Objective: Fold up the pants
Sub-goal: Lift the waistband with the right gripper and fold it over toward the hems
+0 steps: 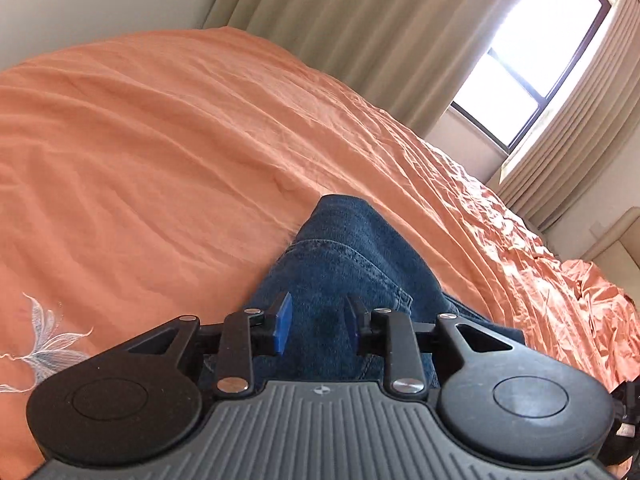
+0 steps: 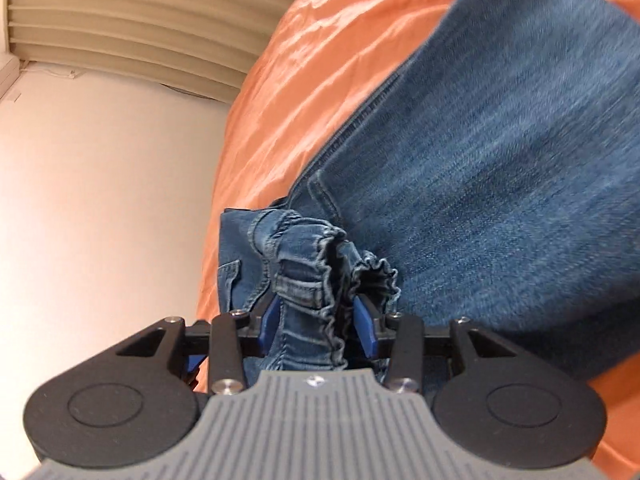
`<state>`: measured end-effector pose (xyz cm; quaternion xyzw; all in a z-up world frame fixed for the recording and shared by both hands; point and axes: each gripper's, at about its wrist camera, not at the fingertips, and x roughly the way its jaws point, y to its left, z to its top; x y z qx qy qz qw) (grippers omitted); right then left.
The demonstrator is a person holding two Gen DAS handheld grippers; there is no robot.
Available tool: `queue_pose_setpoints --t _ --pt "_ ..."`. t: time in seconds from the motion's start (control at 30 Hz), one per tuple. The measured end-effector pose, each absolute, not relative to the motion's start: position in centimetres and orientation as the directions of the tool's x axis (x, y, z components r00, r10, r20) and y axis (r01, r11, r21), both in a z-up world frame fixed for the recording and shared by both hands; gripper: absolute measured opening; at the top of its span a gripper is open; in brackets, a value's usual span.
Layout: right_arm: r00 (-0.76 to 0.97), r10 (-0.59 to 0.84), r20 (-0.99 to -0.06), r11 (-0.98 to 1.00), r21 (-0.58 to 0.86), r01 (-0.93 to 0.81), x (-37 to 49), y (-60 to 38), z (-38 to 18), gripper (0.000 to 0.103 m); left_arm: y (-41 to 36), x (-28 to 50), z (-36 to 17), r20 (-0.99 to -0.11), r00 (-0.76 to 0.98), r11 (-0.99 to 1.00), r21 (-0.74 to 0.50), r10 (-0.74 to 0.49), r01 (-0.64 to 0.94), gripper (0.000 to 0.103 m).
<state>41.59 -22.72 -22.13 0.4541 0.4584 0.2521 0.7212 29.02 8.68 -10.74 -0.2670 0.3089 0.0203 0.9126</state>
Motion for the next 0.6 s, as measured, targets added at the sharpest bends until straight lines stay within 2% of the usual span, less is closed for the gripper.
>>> queue_pose_setpoints --t 0.13,0.17,0.2,0.23,0.37,0.6 --pt "0.460 0.816 -0.349 0.334 0.935 0.116 43.1 -22.5 -24.3 0.032 9.5 29.2 -11.8 -0.562 0.821 0.849 -0.481 -0.105 -0.220 0.031" --pt "0.464 0.816 -0.346 0.333 0.936 0.112 43.2 -22.4 -24.2 0.028 9.8 29.2 -11.9 -0.562 0.821 0.851 -0.475 -0.096 -0.225 0.031" --pt "0.468 0.809 -0.356 0.350 0.931 0.102 43.1 -22.3 -23.9 0.019 10.1 29.2 -12.0 -0.560 0.823 0.848 -0.479 -0.097 -0.226 0.031" --pt "0.475 0.799 -0.368 0.378 0.922 0.079 43.0 -22.0 -23.3 0.016 10.5 29.3 -12.1 -0.556 0.825 0.839 -0.493 -0.103 -0.228 0.031" --pt "0.520 0.756 -0.396 0.490 0.870 -0.049 41.9 -20.7 -18.7 0.014 11.5 29.5 -11.9 -0.556 0.824 0.812 -0.527 -0.107 -0.250 0.031" --pt "0.533 0.708 -0.464 0.643 0.736 -0.214 42.5 -17.3 -7.3 0.014 12.8 28.5 -10.7 -0.491 0.862 0.783 -0.582 -0.123 -0.220 0.031"
